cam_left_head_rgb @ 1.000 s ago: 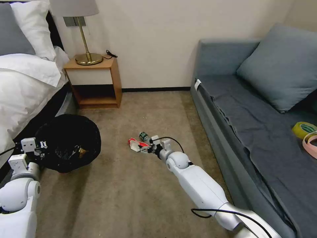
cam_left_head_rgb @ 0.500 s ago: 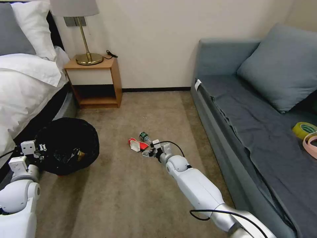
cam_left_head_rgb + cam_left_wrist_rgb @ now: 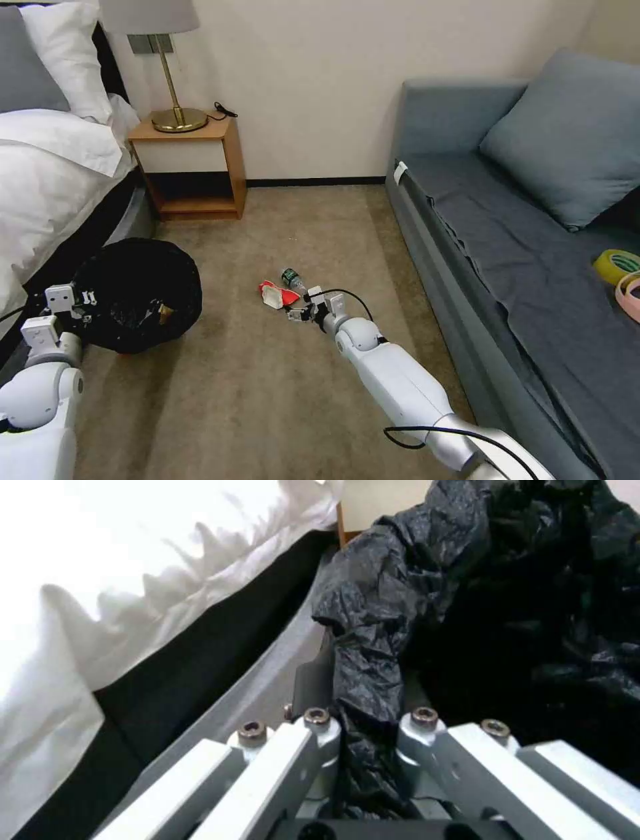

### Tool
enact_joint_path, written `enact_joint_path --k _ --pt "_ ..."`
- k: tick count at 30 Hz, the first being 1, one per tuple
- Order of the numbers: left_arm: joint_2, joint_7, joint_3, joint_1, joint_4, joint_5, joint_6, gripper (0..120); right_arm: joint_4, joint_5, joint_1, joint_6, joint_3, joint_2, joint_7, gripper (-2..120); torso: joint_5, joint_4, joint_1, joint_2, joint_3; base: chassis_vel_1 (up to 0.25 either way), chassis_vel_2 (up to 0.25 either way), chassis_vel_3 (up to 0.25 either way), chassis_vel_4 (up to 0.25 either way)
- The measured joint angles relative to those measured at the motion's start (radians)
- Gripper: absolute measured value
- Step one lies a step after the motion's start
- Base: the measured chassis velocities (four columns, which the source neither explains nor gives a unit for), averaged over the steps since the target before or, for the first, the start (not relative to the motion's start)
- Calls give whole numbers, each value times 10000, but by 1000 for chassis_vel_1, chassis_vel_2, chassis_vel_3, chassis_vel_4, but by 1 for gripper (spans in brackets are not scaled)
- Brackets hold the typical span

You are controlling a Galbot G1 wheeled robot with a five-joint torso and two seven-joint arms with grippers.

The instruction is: Pick up the trash bin, then pick up the garbage on the floor and place it into the trash bin.

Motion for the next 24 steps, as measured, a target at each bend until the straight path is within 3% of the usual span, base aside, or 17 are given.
enact_joint_path --k 24 --pt "44 44 11 89 -76 17 -14 4 -191 -272 -22 117 3 68 -50 100 0 0 0 0 0 -87 82 81 -86"
